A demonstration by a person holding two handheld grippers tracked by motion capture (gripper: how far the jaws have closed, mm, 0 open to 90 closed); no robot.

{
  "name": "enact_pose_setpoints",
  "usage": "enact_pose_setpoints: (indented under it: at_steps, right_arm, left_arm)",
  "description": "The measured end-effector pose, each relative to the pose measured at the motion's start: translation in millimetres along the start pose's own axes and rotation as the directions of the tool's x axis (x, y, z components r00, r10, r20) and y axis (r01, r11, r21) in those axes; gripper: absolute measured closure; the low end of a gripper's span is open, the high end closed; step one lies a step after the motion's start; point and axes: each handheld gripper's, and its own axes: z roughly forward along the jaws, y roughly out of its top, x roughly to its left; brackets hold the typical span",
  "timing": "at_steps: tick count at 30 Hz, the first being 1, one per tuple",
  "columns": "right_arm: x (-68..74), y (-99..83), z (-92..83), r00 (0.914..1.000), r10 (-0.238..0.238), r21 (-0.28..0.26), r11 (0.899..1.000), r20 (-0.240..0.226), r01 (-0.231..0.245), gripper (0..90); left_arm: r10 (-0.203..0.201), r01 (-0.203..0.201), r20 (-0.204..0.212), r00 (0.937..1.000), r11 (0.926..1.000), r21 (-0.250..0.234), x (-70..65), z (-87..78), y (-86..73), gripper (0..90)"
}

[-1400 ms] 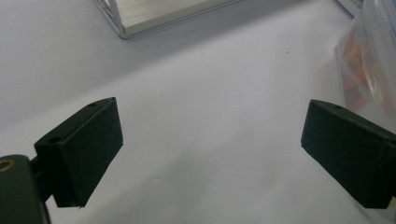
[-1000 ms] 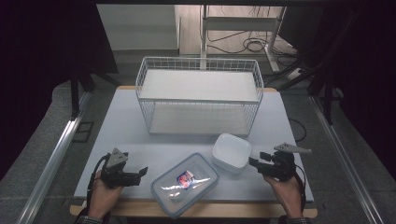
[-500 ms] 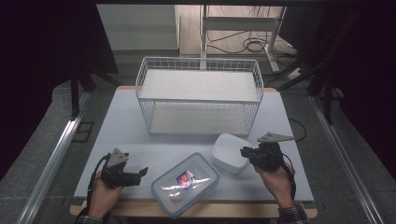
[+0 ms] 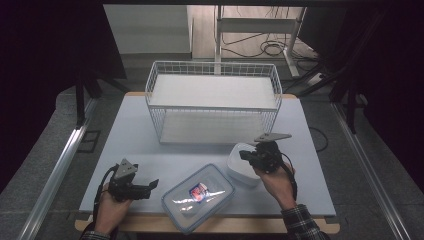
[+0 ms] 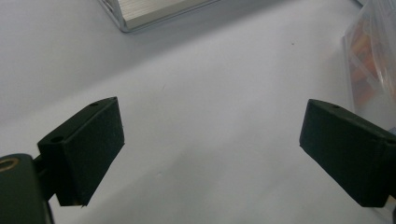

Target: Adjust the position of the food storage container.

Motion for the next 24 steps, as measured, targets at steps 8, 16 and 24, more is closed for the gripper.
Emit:
enact_pose_setpoints:
  at_steps: [8, 16, 24]
  right_arm:
    - [6.3, 13.2, 26.7, 0.9988, -0.048, 0.038, 0.998, -0.006, 0.049, 89.4]
    - [9.6, 20.0, 55.1, 0.9973, -0.073, 0.100, 0.992, 0.002, 0.072, 89.4]
    - [8.4, 21.0, 68.3, 0.9966, -0.081, 0.139, 0.987, 0.018, 0.077, 89.4]
  left_arm:
    - [0.003, -0.003, 0.006, 1.0000, 0.9999, 0.012, 0.3, 0.9, -0.2, 6.4]
    - [0.002, -0.002, 0.007, 1.0000, 0.9998, 0.018, 0.1, 1.6, -0.2, 6.6]
    - [0.001, -0.002, 0.011, 0.9999, 0.9997, 0.023, -0.3, 2.4, -0.2, 6.8]
